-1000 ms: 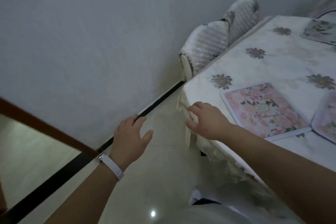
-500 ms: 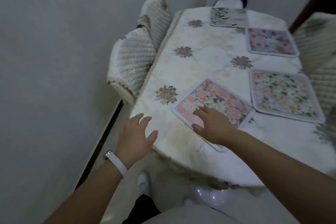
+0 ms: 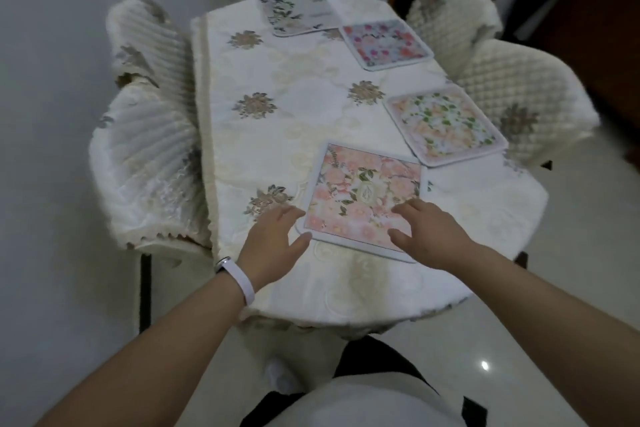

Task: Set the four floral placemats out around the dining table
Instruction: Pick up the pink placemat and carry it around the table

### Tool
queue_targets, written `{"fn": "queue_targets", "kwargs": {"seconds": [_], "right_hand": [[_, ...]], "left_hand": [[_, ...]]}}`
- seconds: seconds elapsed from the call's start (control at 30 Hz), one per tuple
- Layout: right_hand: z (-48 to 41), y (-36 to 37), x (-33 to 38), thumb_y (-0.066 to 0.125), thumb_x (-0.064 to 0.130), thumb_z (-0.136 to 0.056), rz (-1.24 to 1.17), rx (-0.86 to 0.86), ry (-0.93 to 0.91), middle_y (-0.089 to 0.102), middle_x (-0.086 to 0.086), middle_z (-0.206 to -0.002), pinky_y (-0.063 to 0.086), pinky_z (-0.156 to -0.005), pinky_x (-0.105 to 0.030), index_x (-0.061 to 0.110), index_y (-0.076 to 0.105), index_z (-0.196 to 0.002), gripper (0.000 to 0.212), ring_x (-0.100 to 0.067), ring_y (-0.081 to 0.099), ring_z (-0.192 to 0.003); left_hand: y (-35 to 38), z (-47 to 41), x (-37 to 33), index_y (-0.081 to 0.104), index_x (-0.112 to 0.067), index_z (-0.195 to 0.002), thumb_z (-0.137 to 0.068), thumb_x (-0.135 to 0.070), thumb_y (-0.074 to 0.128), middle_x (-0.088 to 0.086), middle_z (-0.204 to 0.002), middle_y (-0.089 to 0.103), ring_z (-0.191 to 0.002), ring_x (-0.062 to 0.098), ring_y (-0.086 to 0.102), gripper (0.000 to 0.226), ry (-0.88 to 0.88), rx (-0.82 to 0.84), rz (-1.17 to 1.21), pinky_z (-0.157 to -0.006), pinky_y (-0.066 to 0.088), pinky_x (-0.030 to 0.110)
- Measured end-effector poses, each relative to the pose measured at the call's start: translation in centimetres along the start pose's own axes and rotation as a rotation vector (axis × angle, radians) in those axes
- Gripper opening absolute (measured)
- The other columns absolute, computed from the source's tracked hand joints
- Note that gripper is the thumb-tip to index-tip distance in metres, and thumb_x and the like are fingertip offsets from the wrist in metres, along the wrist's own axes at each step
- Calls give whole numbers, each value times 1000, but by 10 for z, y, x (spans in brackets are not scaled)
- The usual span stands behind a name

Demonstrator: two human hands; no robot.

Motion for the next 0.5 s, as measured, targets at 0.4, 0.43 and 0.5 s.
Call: {"fn": "queue_targets", "kwargs": {"seconds": [0.4,0.43,0.5], "right_hand": [[11,57,-83,52,47,-94,-345,82,447,40,-6,-146,41,-99,-41,21,38,-145,59,-28,43,-129],[8,64,-86,52,46,-93,-393,92,470,38,-7,-147,41,-99,-41,21,36,-146,60,-28,43,-129],[-1,76,-91,54,43,-92,-489,97,511,34,-8,-149,42,-99,-41,20,34,-146,62,-28,46,-128]], "left_hand": [[31,-85,13,47,-14,-137,-94,-35,57,9,-140,47,-122,25,47,49,-99,202,15,-100,35,36],[34,-91,14,45,-14,-139,-93,-35,57,11,-141,45,-123,26,47,51,-148,223,28,-101,35,36],[41,-104,20,43,-13,-140,-93,-36,57,13,-142,44,-127,29,45,54,-233,247,51,-104,36,40]]}}
Point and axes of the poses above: each hand's wrist, its own z-axis away from the middle knuckle, its own y-axis out of the palm, x = y × z, the point moved 7 cm from there along -z, towards the middle knuckle
